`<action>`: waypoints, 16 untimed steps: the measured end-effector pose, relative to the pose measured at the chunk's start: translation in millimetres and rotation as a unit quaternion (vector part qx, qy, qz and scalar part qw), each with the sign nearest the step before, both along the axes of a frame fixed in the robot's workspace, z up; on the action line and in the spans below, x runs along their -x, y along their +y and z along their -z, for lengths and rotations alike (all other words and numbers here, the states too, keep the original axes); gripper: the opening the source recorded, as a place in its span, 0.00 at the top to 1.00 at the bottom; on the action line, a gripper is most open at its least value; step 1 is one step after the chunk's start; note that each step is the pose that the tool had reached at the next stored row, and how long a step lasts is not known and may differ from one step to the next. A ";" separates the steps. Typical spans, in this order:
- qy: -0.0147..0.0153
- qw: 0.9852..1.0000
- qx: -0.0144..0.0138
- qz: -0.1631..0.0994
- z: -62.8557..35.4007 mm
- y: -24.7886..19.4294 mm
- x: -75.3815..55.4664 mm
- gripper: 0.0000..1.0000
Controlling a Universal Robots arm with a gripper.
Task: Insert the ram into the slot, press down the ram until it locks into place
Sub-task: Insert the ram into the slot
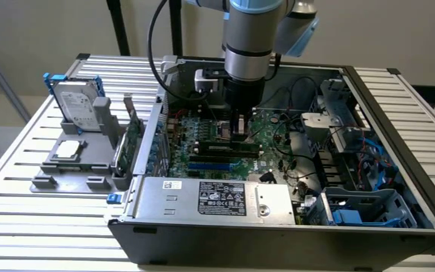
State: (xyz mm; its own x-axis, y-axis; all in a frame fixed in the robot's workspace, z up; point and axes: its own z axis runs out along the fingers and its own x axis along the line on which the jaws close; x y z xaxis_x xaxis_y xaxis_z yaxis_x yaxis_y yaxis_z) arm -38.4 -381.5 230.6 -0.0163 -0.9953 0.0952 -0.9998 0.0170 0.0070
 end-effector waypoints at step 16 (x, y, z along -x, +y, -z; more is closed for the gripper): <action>0.000 1.000 0.000 0.006 0.9 0.1 -0.7 0.87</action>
State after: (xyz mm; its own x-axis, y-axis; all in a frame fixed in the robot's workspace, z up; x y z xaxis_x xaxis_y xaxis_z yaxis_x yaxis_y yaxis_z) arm -37.7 -381.4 229.8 -0.0287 -0.9951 0.0951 -0.9995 0.0295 0.0069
